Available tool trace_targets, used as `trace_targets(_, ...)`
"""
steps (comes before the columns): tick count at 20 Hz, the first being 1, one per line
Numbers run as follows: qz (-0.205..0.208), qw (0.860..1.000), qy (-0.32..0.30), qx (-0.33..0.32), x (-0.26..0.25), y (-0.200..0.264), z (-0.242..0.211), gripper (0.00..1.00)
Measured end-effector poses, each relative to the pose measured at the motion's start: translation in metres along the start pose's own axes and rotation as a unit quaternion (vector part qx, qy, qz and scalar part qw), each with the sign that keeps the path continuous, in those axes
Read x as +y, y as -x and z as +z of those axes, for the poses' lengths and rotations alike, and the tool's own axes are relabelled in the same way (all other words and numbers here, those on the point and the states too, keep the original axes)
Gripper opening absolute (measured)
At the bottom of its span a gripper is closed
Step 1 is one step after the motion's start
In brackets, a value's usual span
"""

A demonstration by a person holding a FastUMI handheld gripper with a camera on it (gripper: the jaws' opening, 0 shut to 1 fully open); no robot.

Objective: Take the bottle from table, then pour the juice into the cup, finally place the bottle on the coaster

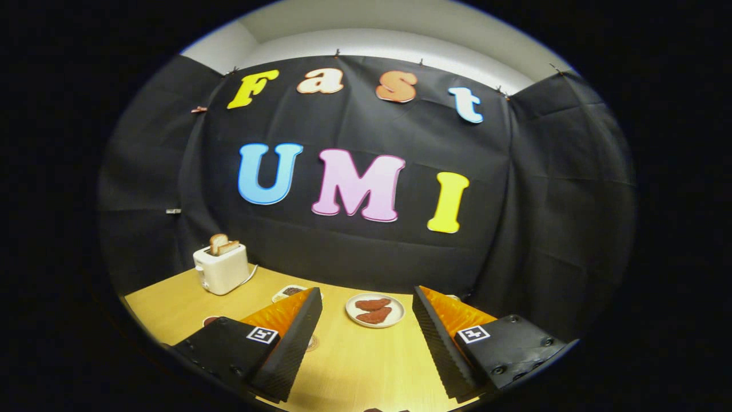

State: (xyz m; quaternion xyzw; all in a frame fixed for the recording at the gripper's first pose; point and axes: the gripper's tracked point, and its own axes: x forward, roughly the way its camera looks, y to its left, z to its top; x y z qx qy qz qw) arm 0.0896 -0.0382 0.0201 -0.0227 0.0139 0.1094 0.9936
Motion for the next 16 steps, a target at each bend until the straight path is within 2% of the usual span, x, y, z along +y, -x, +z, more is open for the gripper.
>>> trace_targets(4, -0.053, 0.998, 0.003, -0.017, -0.031, 0.048, 0.014, 0.97)
trace_targets(9, -0.081, 0.997, 0.003, -0.007, -0.050, 0.065, 0.013, 0.97)
trace_targets(13, -0.084, 0.996, 0.007, -0.011, -0.059, 0.052, 0.007, 0.97)
trace_targets(16, -0.050, 0.999, 0.009, -0.019, -0.055, 0.039, 0.004, 0.97)
